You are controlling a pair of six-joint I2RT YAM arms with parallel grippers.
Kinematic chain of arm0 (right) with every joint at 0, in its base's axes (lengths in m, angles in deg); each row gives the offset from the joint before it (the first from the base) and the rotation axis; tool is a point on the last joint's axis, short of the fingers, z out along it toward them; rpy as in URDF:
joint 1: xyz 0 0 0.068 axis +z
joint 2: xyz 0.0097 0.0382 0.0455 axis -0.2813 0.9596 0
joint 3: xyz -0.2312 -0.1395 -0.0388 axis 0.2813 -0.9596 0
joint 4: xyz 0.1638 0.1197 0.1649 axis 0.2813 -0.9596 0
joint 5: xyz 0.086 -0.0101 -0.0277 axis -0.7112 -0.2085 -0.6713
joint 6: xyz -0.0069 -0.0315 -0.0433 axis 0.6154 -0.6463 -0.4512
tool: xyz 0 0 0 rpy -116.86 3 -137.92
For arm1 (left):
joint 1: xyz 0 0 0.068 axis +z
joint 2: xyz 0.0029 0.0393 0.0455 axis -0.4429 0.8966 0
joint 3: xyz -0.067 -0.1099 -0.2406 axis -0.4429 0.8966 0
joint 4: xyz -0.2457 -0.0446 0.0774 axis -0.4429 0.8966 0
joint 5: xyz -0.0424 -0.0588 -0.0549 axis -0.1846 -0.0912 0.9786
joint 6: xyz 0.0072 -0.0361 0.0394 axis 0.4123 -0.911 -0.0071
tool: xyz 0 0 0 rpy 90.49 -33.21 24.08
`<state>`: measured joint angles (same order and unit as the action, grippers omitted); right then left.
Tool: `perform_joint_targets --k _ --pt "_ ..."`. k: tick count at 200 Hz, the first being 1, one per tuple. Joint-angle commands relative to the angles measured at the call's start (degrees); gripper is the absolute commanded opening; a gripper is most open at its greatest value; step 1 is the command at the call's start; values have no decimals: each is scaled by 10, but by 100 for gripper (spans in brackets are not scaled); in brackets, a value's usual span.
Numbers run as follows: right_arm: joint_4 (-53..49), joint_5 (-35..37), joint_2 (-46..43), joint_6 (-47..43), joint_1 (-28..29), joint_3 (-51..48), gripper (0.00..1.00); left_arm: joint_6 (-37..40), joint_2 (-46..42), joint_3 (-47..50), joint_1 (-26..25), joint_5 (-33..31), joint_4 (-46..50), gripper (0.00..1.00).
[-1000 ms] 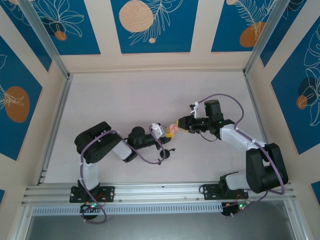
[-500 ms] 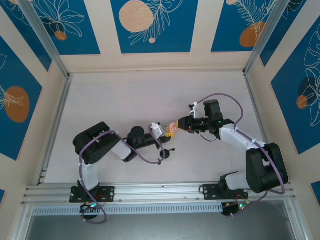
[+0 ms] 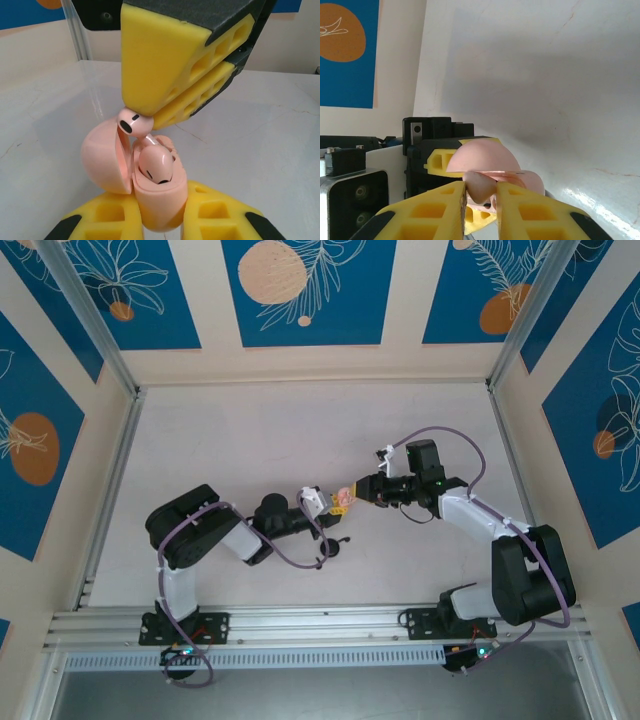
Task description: Insert wireless bluetooth earbuds into charging case
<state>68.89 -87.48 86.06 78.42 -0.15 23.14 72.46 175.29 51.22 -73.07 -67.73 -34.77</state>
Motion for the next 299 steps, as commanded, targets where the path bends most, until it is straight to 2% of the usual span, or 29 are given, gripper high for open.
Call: perform_joint_targets --k 1,299 --pt "-25 -17 -1 -17 6 13 22 15 -17 2 -7 4 -23 10" --pt "-87 -7 -50 -47 7 30 23 28 -30 -13 -7 12 -23 10"
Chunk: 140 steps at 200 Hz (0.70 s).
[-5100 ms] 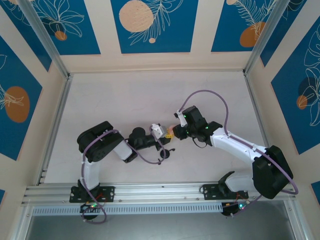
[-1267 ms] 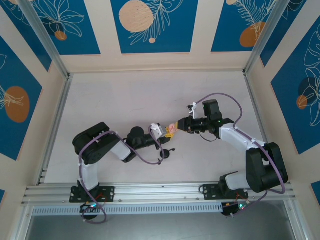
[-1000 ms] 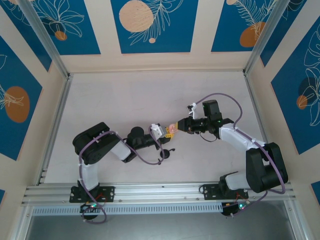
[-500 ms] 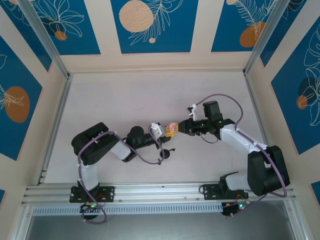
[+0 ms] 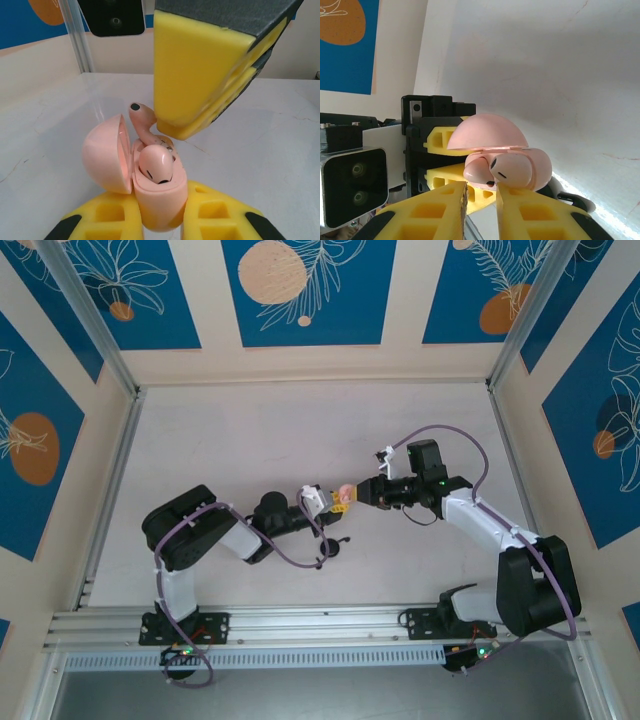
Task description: Insert wireless bluetooth earbuds into charging case
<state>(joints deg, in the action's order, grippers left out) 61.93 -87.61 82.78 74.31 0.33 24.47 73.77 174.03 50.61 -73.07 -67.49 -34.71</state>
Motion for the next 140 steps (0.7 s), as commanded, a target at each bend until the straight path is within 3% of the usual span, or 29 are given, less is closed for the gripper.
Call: perform_joint_targets --k 1,98,140 --pt "-17 -6 -17 -6 2 17 23 15 -17 -7 -6 10 -24 10" --pt "-25 -8 -36 -8 -4 15 24 18 -11 -5 -7 0 -24 10" --pt "-111 30 -25 -33 -24 38 28 24 -11 8 -5 -35 -24 10"
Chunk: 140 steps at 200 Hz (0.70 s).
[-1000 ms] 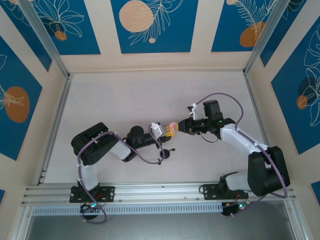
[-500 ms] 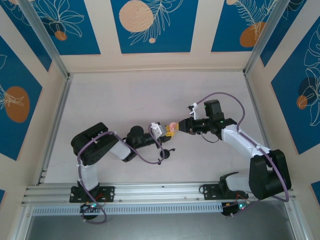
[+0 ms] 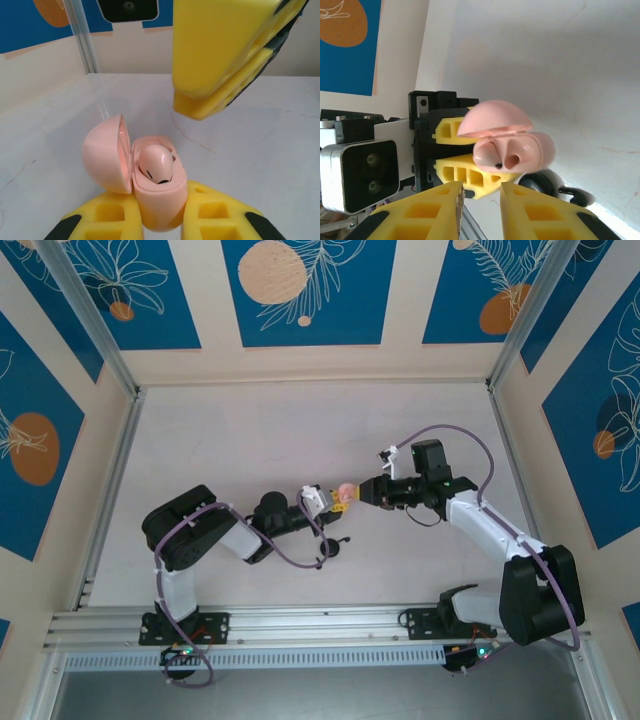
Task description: Insert wireless bluetooth earbuds into charging case
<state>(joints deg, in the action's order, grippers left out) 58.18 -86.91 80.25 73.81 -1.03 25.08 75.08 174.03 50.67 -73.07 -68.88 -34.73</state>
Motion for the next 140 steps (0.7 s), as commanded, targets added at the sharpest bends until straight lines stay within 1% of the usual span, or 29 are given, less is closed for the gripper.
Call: perform_joint_targets --k 1,30,52,71,84,100,140 --pt "-77 24 1 -30 -10 34 28 11 -11 8 -5 -22 -24 10" --pt "-166 83 33 -74 -20 80 31 10 -15 24 -4 -43 -24 10" --pt "-211 132 72 -97 -20 120 33 7 -18 37 -4 -61 -24 10" --pt "-227 163 114 -107 -20 153 35 5 -22 49 -2 -72 -24 10" --pt "-235 191 153 -113 -20 182 38 4 -25 57 -1 -79 -24 10" --pt "-244 222 204 -119 -20 221 39 4 -29 66 2 -86 -24 10" --pt "-256 251 327 -130 -19 314 39 4 -37 83 9 -105 -24 10"
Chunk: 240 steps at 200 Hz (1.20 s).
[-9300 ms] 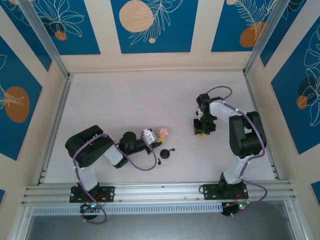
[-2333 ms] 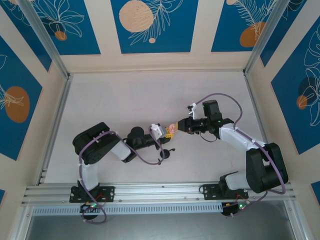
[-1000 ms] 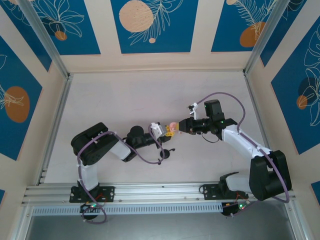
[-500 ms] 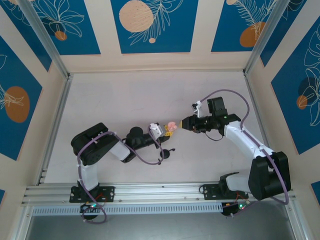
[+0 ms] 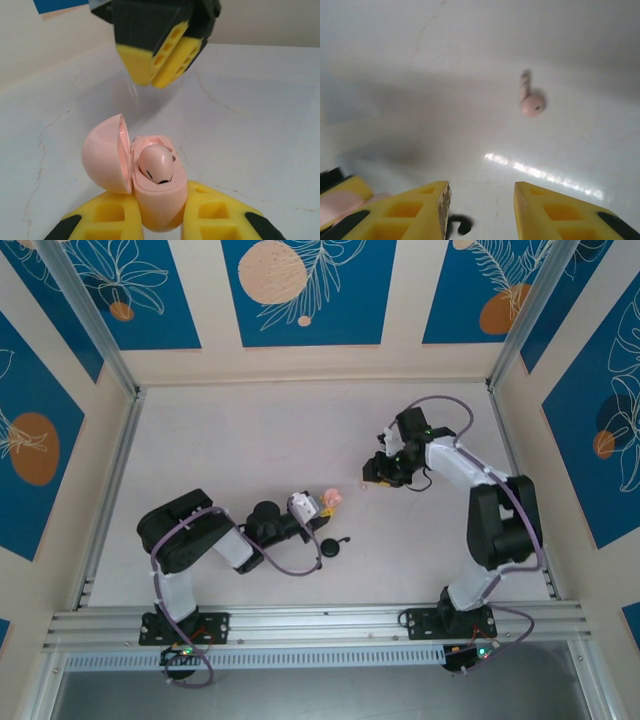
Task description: Insert wireless bluetooth earbuds into charging case
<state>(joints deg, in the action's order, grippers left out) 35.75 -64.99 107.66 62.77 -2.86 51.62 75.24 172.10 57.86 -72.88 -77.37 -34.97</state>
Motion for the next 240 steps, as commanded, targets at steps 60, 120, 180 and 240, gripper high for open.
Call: perform_joint_targets --k 60,120,180,240 --pt "-57 40 178 -41 9 159 39 0 -12 13 16 -30 -21 11" --pt "-74 17 232 -55 27 202 36 -1 -6 13 22 -30 -21 11" --pt "-104 3 239 -73 39 206 33 -3 -8 15 22 -28 -21 11" --pt "-134 -13 237 -116 60 207 32 -3 -13 20 22 -28 -21 11"
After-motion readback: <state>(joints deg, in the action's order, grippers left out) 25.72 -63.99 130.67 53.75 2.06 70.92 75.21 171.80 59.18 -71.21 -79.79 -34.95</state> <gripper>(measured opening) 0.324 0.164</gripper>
